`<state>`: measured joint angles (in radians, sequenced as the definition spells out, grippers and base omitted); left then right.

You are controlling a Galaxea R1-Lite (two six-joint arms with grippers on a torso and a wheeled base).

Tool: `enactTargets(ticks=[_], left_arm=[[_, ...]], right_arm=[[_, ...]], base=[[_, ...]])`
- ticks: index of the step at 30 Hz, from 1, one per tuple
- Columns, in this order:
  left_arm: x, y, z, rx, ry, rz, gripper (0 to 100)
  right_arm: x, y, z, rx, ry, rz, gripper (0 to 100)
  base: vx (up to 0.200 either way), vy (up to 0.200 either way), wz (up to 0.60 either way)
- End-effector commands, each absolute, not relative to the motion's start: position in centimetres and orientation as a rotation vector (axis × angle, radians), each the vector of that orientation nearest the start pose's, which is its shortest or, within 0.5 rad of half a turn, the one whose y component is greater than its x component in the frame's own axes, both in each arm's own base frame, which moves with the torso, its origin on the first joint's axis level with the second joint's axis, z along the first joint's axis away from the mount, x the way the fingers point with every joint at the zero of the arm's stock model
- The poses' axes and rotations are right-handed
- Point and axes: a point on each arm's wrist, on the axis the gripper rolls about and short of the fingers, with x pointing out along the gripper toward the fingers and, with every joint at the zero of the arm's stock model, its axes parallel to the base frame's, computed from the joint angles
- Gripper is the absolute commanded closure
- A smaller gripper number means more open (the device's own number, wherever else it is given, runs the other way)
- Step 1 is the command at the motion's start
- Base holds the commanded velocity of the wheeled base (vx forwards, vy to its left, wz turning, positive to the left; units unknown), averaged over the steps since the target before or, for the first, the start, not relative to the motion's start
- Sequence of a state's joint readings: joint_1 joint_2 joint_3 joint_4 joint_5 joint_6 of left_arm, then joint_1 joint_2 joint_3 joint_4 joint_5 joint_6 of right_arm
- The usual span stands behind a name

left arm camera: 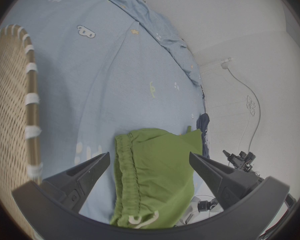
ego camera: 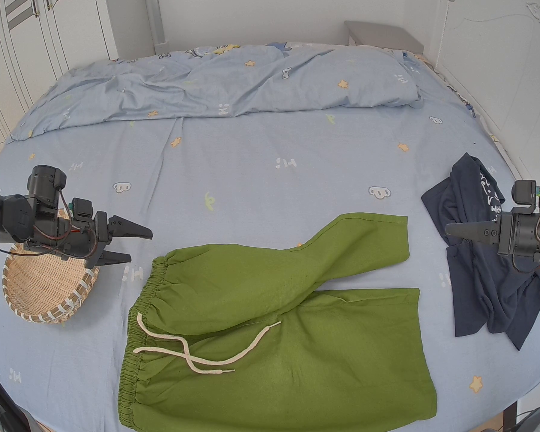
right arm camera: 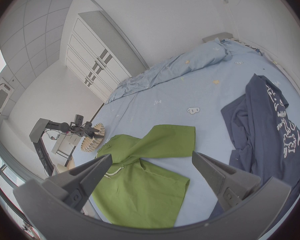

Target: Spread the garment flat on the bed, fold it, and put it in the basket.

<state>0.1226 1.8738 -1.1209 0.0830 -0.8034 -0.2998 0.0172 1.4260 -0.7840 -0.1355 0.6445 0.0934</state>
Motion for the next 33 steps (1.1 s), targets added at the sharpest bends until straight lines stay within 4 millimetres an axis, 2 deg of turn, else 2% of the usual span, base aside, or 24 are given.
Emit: enactTargets(ticks=[1,2,5,7,8,10,13,23,28,29,33], left_arm=[[35.6,1.7,12.5,-0.649,0.905,-0.525,0],[36.5,1.8,12.1,-0.643,0.898,-0.503,0],[37.5,1.6,12.4,-0.632,0.879,-0.511,0],[37.8,1.1,12.1,-0.627,0.887,-0.518,0],[38.4,1.1,11.2,-0.628,0.902,-0.516,0],[38.6,1.2,10.7,-0.632,0.909,-0.509,0],[39.1,1.1,10.7,-0.635,0.909,-0.511,0],[39.4,0.5,9.8,-0.636,0.937,-0.521,0],[39.5,-0.5,9.1,-0.632,0.964,-0.538,0],[39.6,-0.6,9.0,-0.633,0.968,-0.538,100],[39.4,-1.0,8.8,-0.627,0.976,-0.547,100]], right_arm=[[23.7,2.4,20.5,0.239,0.525,0.648,0],[24.3,2.7,20.1,0.242,0.546,0.655,0],[24.6,3.5,19.8,0.234,0.559,0.679,0],[24.6,3.5,19.6,0.236,0.569,0.680,0],[24.6,3.6,19.3,0.237,0.578,0.683,0],[24.5,3.8,19.2,0.236,0.584,0.689,0],[24.4,4.1,19.3,0.231,0.583,0.701,0],[24.4,4.2,19.2,0.233,0.587,0.703,0],[24.4,4.2,19.2,0.233,0.587,0.702,0],[24.4,4.2,19.2,0.233,0.587,0.702,0],[24.5,4.1,19.2,0.234,0.586,0.697,0]], base=[[0.000,0.000,0.00],[0.000,0.000,0.00],[0.000,0.000,0.00],[0.000,0.000,0.00],[0.000,0.000,0.00],[0.000,0.000,0.00],[0.000,0.000,0.00],[0.000,0.000,0.00],[0.000,0.000,0.00],[0.000,0.000,0.00],[0.000,0.000,0.00]])
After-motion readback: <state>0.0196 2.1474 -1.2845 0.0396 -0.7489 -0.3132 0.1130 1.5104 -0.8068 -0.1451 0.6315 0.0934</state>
